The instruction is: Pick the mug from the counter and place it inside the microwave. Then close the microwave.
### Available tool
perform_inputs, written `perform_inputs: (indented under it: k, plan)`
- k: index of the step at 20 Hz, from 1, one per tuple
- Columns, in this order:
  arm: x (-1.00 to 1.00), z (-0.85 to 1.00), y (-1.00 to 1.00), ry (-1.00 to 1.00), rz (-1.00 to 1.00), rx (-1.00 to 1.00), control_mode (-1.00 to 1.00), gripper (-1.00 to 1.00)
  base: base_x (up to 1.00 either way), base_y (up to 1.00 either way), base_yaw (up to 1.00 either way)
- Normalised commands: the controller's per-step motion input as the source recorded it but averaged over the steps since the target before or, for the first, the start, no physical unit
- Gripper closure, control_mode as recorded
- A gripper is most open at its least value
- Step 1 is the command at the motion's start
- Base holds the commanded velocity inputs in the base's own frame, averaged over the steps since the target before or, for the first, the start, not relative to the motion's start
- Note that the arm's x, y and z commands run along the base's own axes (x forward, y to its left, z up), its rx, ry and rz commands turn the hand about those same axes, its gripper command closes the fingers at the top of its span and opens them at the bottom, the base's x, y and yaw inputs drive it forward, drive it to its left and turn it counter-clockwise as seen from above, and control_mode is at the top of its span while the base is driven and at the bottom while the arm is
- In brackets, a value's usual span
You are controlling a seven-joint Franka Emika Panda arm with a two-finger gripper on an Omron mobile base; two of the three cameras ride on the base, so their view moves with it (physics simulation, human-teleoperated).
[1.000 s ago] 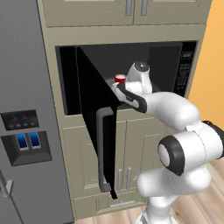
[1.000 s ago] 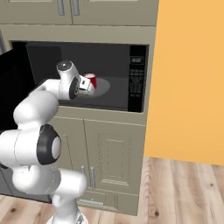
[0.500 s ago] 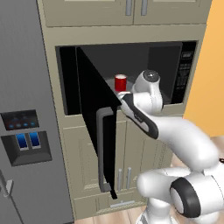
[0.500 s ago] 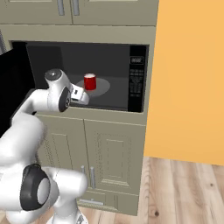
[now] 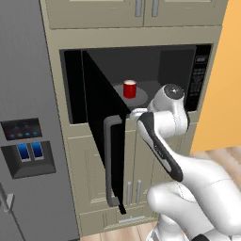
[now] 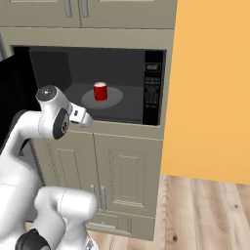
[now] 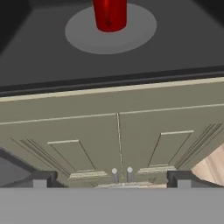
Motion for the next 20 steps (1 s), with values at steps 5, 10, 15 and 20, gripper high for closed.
perform_inputs:
  k: [5,10,15,20]
  plan:
    - [-0.44,0.21,0.00,0.00,0.00,0.00,-1.00,-1.00,0.00,0.00,0.00]
    - [-0.17,0.33,0.00,0.06,0.00,0.00,-1.00,-1.00,0.00,0.00,0.00]
    - [-0.33,0.23,0.00,0.09,0.00,0.00,-1.00,-1.00,0.00,0.00,0.00]
    - [-0.25,0.11,0.00,0.11,0.00,0.00,-1.00,-1.00,0.00,0.00,0.00]
